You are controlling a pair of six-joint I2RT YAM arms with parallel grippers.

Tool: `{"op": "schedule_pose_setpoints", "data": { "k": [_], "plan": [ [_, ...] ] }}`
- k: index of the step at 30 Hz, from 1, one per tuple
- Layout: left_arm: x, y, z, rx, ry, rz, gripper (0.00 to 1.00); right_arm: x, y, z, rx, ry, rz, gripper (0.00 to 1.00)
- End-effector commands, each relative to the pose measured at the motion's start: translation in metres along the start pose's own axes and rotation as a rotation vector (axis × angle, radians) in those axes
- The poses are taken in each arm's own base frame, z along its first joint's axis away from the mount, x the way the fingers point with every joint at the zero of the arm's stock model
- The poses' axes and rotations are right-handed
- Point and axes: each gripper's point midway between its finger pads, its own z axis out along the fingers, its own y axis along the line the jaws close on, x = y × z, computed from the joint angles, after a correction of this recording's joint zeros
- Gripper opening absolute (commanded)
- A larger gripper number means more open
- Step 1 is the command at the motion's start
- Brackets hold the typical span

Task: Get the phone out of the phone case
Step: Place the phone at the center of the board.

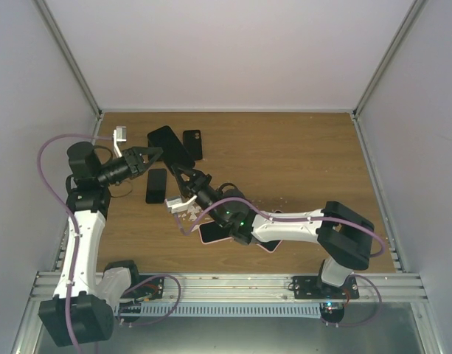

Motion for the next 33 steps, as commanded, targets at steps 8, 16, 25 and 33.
{"op": "schedule_pose_setpoints", "data": {
  "k": [8, 16, 25, 33],
  "plan": [
    [-0.008, 0.007, 0.006, 0.026, -0.006, 0.010, 0.00, 0.008, -0.052, -0.009, 0.173, 0.047, 0.105, 0.10],
    [-0.023, 0.020, 0.017, 0.007, 0.005, 0.051, 0.00, 0.040, -0.042, -0.010, 0.120, 0.120, 0.117, 0.56],
    [-0.028, 0.053, 0.037, -0.017, 0.070, 0.107, 0.00, 0.098, -0.015, -0.016, -0.065, 0.291, 0.256, 1.00],
    [-0.006, 0.093, 0.055, -0.012, 0.180, 0.133, 0.00, 0.176, 0.026, -0.039, -0.305, 0.522, 0.575, 1.00]
  ]
}}
